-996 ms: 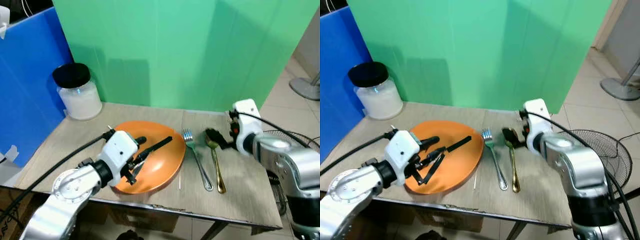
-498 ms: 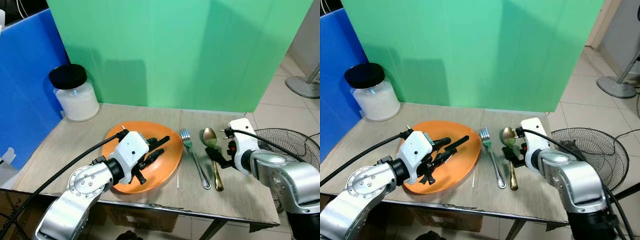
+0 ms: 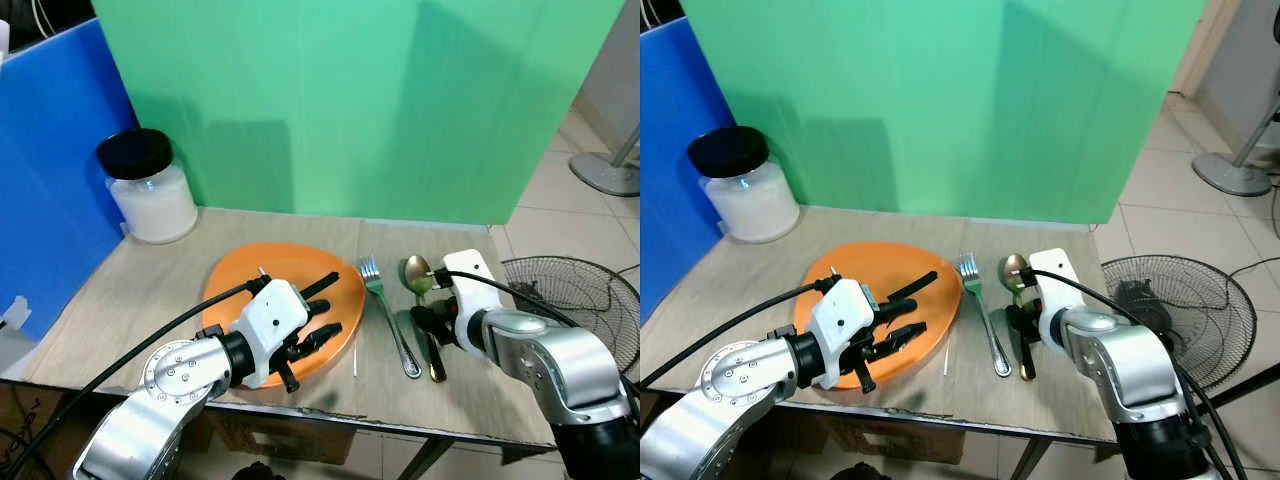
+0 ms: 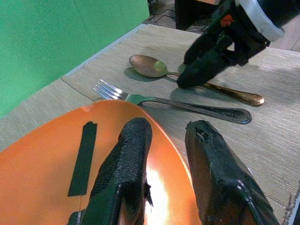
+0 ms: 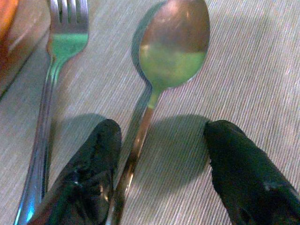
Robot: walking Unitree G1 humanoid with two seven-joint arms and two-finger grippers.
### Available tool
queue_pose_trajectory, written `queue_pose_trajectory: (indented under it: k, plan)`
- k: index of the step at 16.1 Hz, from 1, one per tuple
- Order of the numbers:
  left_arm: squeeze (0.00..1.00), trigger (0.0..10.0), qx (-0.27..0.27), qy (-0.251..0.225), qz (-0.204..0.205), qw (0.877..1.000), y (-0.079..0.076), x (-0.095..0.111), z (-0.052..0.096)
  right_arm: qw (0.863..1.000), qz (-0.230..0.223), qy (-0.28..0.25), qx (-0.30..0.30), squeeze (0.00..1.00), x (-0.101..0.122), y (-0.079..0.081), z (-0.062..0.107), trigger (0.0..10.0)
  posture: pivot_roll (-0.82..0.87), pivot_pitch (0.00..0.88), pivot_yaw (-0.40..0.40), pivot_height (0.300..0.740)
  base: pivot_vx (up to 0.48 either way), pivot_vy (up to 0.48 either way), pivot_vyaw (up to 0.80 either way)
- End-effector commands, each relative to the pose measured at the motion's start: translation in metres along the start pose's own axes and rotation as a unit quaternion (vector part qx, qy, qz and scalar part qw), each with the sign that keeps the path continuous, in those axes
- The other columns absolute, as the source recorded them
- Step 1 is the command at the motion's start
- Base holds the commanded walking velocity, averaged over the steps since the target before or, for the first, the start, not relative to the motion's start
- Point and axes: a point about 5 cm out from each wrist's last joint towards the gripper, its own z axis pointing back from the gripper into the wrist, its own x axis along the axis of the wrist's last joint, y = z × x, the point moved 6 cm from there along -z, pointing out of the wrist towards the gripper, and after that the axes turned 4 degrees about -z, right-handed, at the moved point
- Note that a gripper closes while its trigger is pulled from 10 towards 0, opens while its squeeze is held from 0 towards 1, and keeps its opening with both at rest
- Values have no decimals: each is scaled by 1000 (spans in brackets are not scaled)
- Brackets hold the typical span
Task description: Setting the table
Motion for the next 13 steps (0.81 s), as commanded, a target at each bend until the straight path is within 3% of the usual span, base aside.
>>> queue_pose_trajectory:
  k: [1, 13]
  plan:
    - [0, 10000, -8, -1, -3, 1000, -4, 2, 2, 1000, 4, 0, -6, 0, 3, -1, -1, 0, 66, 0, 8, 740, 0, 0, 0]
    - [0, 10000, -4, 3, -9, 1000, -3, 2, 4, 1000, -3, 10, 6, 0, -1, 6, -6, 0, 77, 0, 8, 740, 0, 0, 0]
